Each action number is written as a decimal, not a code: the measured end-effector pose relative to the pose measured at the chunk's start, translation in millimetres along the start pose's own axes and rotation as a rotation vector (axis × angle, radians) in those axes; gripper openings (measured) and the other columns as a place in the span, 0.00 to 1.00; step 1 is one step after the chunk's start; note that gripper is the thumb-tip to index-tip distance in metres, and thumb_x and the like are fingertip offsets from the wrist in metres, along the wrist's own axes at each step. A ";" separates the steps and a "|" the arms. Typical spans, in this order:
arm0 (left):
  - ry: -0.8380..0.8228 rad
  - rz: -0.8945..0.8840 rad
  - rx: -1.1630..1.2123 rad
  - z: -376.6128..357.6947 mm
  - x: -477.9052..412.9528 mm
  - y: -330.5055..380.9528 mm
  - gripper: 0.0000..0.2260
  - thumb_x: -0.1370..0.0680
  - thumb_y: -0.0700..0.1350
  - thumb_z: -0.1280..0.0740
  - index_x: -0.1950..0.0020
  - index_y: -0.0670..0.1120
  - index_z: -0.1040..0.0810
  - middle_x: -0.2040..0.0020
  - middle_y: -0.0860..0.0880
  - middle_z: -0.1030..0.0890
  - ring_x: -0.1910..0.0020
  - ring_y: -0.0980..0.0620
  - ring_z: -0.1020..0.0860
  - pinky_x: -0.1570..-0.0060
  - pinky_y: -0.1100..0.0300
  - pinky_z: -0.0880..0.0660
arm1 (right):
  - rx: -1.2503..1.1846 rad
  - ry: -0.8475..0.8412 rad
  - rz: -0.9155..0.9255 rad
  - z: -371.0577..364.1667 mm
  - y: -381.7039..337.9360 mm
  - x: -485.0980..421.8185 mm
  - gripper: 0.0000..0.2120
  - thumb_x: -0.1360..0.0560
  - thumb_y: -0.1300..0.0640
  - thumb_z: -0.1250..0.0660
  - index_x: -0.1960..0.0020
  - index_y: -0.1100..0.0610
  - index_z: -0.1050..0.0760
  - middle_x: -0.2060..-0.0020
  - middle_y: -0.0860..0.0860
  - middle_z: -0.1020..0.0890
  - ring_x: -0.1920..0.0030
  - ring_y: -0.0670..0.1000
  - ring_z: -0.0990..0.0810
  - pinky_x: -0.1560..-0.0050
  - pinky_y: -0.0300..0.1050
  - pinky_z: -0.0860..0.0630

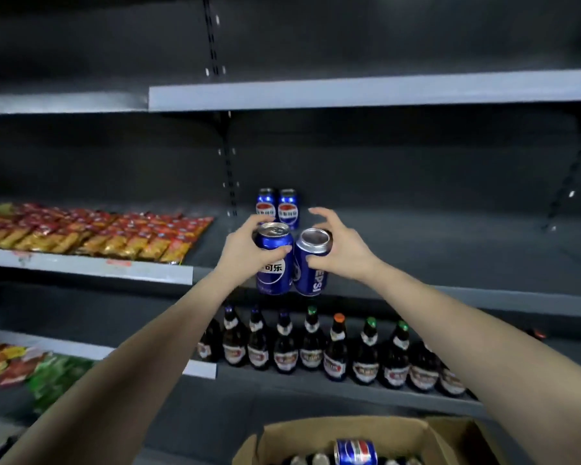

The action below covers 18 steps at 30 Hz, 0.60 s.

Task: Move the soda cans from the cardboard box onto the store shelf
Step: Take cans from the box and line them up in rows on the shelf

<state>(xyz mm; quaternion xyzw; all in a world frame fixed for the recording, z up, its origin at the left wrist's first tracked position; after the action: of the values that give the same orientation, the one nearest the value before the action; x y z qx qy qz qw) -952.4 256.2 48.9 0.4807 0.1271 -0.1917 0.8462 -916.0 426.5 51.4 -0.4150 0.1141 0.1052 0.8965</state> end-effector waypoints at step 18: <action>-0.199 0.036 0.116 -87.1 -162.3 -90.0 0.30 0.35 0.50 0.21 0.37 0.53 0.27 0.47 0.57 0.21 0.46 0.58 0.23 0.47 0.66 0.29 | -0.019 -0.067 -0.291 -7.5 106.6 -137.1 0.48 0.32 0.66 0.30 0.24 0.42 0.53 0.48 0.43 0.23 0.52 0.43 0.21 0.50 0.31 0.27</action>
<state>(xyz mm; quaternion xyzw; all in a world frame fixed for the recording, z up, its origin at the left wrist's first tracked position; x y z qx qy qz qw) -1140.5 322.3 0.9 0.5094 0.0224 -0.2304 0.8288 -1077.5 475.4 9.9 -0.4319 0.0219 -0.0110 0.9016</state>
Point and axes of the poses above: each hand's wrist, its own x-axis away from the middle knuckle, its own z-axis out of the back of the hand, y = z × x, the point moved 10 cm from there along -x, towards the middle knuckle
